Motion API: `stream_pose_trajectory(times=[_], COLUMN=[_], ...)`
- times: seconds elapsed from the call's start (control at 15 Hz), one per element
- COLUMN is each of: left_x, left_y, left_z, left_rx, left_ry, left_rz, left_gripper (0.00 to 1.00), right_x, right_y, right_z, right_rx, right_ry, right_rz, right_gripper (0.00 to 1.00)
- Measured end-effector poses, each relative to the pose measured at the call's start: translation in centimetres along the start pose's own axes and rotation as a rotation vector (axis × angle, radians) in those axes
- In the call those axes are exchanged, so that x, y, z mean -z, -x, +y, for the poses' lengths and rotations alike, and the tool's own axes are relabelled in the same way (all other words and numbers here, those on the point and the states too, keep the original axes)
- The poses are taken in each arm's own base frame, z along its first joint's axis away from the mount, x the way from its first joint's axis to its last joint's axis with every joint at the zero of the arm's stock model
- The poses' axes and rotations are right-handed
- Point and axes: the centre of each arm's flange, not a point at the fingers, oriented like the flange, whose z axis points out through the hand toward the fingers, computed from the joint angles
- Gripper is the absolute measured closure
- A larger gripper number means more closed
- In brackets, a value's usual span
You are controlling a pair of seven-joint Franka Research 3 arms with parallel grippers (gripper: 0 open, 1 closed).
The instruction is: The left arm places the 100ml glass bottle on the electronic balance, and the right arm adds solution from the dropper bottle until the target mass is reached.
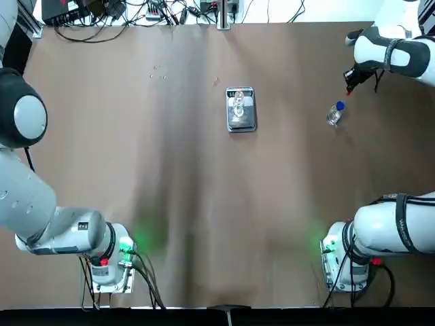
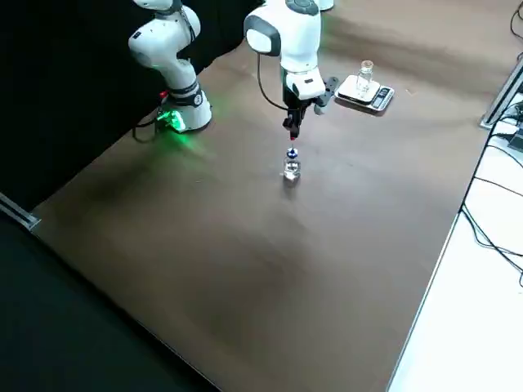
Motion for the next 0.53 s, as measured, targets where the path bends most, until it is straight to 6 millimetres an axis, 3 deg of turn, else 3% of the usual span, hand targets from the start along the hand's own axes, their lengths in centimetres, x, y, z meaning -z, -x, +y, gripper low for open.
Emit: stream_pose_trajectory(times=[0.4, 0.53], left_x=[0.0, 0.0], left_y=[0.0, 0.0], left_z=[0.0, 0.0], left_rx=[0.0, 0.0], left_ry=[0.0, 0.0], left_rz=[0.0, 0.0], left_gripper=[0.0, 0.0], right_x=[-1.7, -1.9], right_y=[-0.3, -0.3], right_z=[0.0, 0.0], right_rx=[0.003, 0.004], right_ry=[-0.005, -0.005], right_rz=[-0.018, -0.021], right_gripper=[0.95, 0.83])
